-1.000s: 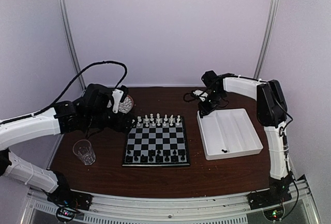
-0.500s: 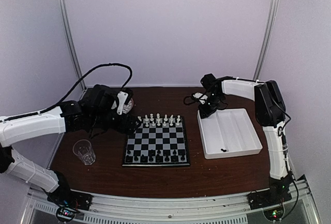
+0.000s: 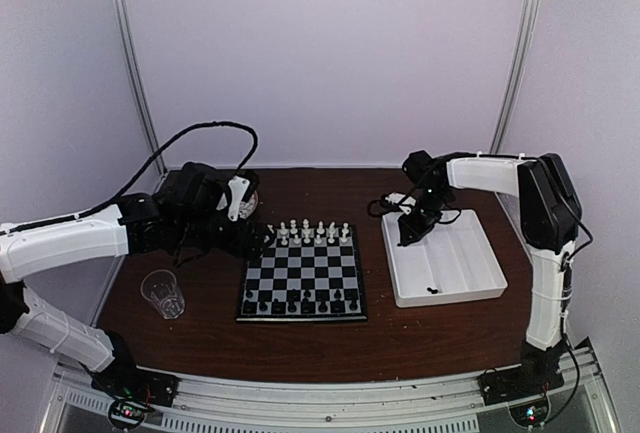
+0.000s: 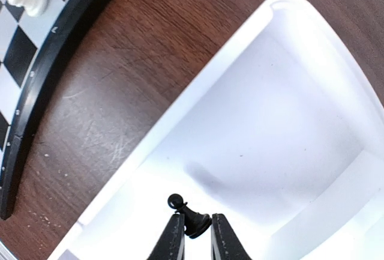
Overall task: Set up the chess pieces on the board
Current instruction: Pick up the pawn from the storage box, then pass from the right arm to the left
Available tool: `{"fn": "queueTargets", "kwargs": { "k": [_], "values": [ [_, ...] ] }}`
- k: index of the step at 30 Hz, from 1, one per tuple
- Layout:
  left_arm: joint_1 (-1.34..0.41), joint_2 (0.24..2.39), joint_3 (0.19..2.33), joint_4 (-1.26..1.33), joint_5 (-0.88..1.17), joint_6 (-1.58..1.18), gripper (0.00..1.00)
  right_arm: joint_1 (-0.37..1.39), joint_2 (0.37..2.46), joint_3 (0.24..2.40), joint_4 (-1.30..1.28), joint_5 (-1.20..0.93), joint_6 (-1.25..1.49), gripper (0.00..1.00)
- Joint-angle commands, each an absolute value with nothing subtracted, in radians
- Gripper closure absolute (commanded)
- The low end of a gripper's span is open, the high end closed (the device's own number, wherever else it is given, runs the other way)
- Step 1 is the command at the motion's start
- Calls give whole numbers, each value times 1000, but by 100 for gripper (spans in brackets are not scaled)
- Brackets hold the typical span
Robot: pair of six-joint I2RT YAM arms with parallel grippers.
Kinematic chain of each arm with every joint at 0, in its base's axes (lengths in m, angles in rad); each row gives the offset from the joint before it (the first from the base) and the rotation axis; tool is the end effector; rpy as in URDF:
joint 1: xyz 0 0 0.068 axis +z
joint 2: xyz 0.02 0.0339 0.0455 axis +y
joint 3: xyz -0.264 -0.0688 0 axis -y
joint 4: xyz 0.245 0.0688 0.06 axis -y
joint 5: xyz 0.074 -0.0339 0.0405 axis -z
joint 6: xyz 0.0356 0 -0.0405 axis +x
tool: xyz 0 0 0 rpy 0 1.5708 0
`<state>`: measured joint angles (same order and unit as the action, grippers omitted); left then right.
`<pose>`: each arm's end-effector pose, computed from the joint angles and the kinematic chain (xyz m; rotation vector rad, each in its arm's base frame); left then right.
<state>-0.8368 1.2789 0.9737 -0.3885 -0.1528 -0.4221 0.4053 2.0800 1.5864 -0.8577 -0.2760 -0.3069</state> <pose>0.1914 -0.2040 0.2801 0.3930 2.2697 -0.4931 0.3789 0.1731 0.1751 -1.0554 2.7097 0.4191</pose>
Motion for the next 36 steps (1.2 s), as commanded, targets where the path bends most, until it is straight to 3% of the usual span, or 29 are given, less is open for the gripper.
{"fn": "queueTargets", "kwargs": {
  "k": [1, 8, 13, 19, 24, 36],
  "values": [
    [-831, 1305, 1001, -328, -123, -418, 15, 397, 2003, 1567, -868, -342, -294, 83],
    [-830, 1349, 1015, -286, -47, -412, 18, 376, 1917, 1536, -899, -432, -298, 83],
    [-832, 1462, 1040, -105, 82, -489, 25, 373, 1804, 1483, -894, -558, -293, 82],
    [-857, 1727, 1248, 47, 190, -685, 35, 374, 1739, 1459, -892, -636, -276, 82],
    [-887, 1935, 1443, 107, 270, -834, 38, 376, 1706, 1454, -897, -678, -277, 82],
    [-902, 2123, 1595, 214, 390, -994, 41, 376, 1676, 1433, -863, -740, -250, 81]
  ]
}}
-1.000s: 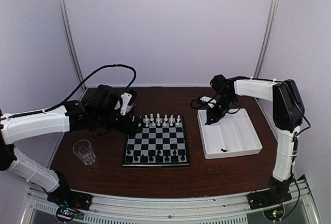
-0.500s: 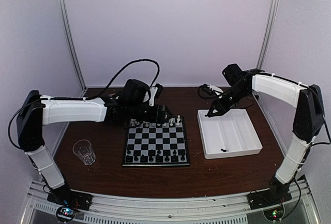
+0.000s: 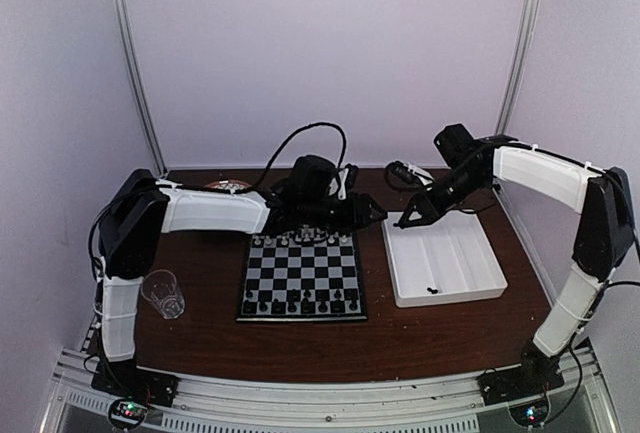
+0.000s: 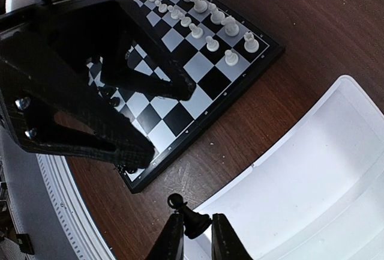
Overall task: Set up the chess pieces on the board
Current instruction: Pass from the right arm to the left
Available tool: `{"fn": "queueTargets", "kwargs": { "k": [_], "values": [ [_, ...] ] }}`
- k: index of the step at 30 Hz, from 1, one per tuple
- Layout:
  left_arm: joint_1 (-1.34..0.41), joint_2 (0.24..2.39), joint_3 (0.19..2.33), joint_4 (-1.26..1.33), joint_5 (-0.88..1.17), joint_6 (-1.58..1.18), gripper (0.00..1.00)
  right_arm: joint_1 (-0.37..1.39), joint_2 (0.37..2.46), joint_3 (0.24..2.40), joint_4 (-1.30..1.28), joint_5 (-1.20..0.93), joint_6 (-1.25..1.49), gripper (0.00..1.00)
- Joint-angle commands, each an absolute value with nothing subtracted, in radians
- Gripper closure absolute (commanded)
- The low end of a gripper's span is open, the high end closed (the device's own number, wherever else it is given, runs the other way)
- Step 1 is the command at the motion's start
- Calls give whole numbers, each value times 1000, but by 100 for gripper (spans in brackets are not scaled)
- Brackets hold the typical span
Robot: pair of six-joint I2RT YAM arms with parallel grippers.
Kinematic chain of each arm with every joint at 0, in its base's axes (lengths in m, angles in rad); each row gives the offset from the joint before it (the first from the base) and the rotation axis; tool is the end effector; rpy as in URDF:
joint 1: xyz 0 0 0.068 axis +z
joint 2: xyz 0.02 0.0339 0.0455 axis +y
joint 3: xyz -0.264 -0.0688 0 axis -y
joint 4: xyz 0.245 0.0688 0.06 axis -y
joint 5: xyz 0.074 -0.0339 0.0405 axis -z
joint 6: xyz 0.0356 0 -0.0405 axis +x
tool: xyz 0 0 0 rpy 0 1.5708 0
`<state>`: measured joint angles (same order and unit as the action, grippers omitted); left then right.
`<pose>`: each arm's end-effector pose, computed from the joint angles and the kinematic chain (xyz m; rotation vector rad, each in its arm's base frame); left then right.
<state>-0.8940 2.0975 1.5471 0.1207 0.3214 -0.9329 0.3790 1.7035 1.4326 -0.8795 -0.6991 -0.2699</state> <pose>0.2987 -0.3897 0.2198 0.1944 2.3029 -1.3954 0.3152 0.1502 0.2750 -1.0205 2.3999 0.9766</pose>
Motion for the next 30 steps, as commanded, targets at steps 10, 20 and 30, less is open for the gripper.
{"fn": "queueTargets", "kwargs": {
  "k": [10, 20, 30],
  "values": [
    [-904, 2177, 1598, 313, 465, -1092, 54, 376, 1691, 1443, -856, -742, -242, 81],
    [-905, 2199, 1607, 359, 496, -1115, 62, 376, 1695, 1441, -853, -738, -240, 81],
    [-907, 2210, 1599, 393, 510, -1157, 62, 374, 1688, 1431, -842, -730, -235, 82]
  ]
}}
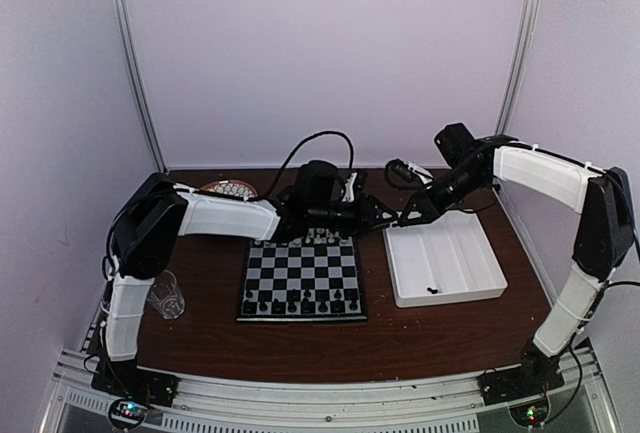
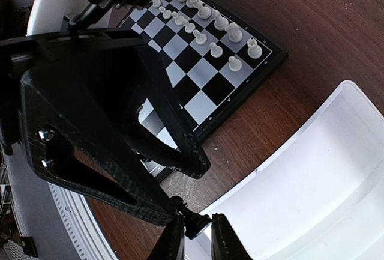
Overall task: Set up the chess pieces on the board
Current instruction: Pass from the right arm to the left
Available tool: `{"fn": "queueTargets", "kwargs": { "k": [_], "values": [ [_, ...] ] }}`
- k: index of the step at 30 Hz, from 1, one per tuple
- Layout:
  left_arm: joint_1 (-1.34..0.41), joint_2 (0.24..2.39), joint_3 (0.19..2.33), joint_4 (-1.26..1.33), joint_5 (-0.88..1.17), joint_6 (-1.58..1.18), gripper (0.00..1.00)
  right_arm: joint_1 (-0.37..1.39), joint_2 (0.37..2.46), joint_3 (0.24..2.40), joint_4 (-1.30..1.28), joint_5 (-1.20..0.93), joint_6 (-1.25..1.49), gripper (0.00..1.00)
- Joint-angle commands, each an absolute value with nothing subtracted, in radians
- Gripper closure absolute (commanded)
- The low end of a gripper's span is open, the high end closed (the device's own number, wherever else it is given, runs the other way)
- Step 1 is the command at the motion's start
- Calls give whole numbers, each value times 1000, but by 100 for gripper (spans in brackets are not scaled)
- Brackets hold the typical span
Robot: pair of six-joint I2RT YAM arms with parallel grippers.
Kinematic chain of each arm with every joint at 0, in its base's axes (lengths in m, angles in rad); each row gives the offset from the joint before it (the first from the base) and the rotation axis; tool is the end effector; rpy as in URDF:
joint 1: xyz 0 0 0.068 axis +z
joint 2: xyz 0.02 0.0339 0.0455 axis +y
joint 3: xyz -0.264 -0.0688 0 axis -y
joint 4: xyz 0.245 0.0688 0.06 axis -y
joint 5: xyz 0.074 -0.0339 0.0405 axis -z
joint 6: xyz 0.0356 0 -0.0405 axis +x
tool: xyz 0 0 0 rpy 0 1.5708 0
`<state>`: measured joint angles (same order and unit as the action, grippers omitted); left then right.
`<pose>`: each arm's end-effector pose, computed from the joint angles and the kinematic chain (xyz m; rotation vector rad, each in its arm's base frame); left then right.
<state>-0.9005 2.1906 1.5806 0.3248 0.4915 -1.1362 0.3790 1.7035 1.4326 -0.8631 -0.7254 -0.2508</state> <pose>0.3034 -0.4098 0.2076 0.1547 2.2778 -1.7258 0.3161 0.1513 0.2762 -1.0054 2.3851 1.0134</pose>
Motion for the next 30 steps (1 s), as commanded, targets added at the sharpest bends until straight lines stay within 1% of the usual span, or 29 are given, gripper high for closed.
{"fn": "queueTargets", "kwargs": {
  "k": [1, 3, 6, 9, 23, 30],
  "values": [
    [-907, 2210, 1596, 400, 511, -1166, 63, 374, 1685, 1431, -838, -729, -232, 82],
    [-905, 2210, 1591, 410, 514, -1174, 63, 374, 1683, 1430, -835, -729, -231, 82],
    [-907, 2210, 1587, 417, 517, -1178, 67, 373, 1685, 1429, -833, -729, -230, 82],
    [-906, 2210, 1575, 437, 518, -1192, 68, 373, 1686, 1426, -830, -725, -229, 82],
    [-903, 2220, 1516, 582, 519, -1293, 65, 348, 1687, 1418, -813, -770, -201, 82],
    [-903, 2236, 1520, 616, 527, -1323, 73, 345, 1689, 1416, -807, -786, -191, 82]
  ]
}}
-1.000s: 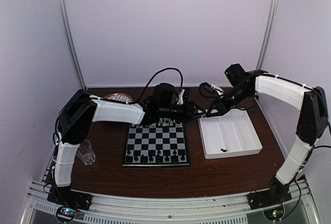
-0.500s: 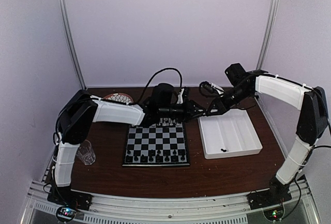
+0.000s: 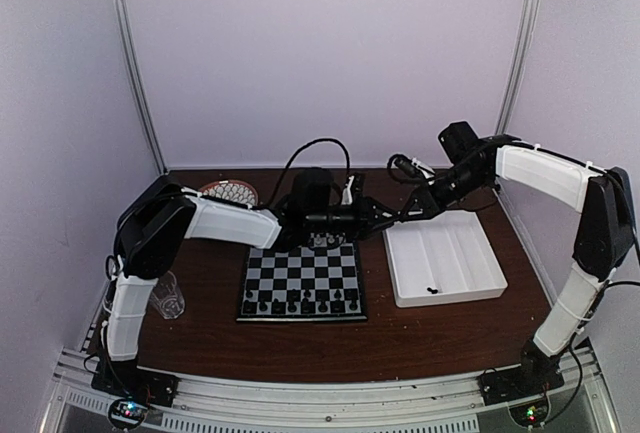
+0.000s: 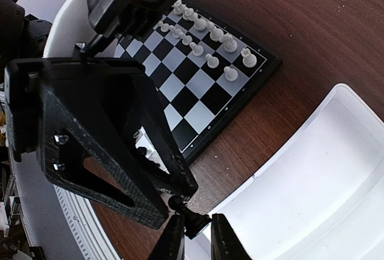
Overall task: Set up the chess pieces on the board
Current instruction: Pass from the right arm to the left
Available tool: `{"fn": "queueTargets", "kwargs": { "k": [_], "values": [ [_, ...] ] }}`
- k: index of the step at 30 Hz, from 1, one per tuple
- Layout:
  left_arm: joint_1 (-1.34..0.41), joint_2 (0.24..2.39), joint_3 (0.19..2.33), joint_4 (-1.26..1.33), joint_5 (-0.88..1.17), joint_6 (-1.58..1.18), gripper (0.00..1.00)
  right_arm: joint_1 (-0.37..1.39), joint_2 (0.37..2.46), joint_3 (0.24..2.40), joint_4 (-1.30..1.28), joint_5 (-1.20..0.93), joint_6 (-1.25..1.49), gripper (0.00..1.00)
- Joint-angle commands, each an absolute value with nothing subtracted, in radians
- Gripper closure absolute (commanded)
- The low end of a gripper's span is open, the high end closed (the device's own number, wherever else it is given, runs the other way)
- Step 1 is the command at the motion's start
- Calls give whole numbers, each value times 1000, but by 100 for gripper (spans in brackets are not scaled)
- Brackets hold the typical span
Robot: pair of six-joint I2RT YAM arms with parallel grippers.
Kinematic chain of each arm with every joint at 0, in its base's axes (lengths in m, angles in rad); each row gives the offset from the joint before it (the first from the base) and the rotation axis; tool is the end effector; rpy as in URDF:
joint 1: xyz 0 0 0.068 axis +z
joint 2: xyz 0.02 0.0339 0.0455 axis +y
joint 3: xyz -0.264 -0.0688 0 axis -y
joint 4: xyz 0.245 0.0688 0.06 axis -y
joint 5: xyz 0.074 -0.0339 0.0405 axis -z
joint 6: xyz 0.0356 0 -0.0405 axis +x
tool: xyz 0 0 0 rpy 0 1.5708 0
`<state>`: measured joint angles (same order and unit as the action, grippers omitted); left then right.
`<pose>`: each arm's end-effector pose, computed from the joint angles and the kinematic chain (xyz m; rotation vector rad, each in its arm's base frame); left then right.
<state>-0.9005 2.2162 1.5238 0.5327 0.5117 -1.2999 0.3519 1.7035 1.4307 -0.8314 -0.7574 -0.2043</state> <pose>0.3028 -0.4100 0.1975 0.0433 2.2136 -1.8971 0.3220 0.1443 0.2778 -0.9296 2.3800 1.0540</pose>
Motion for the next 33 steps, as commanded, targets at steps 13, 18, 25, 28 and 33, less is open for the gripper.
{"fn": "queueTargets", "kwargs": {
  "k": [13, 18, 25, 28, 33],
  "values": [
    [-904, 2251, 1533, 643, 534, -1340, 85, 341, 1688, 1406, -792, -814, -172, 82],
    [-903, 2250, 1532, 650, 534, -1348, 88, 339, 1684, 1402, -780, -814, -166, 82],
    [-899, 2237, 1522, 618, 527, -1322, 91, 323, 1670, 1401, -784, -816, -163, 78],
    [-887, 2210, 1514, 565, 528, -1274, 91, 289, 1641, 1396, -790, -820, -161, 72],
    [-854, 2108, 1502, 371, 546, -1117, 92, 217, 1593, 1362, -785, -817, -178, 69]
  ]
}}
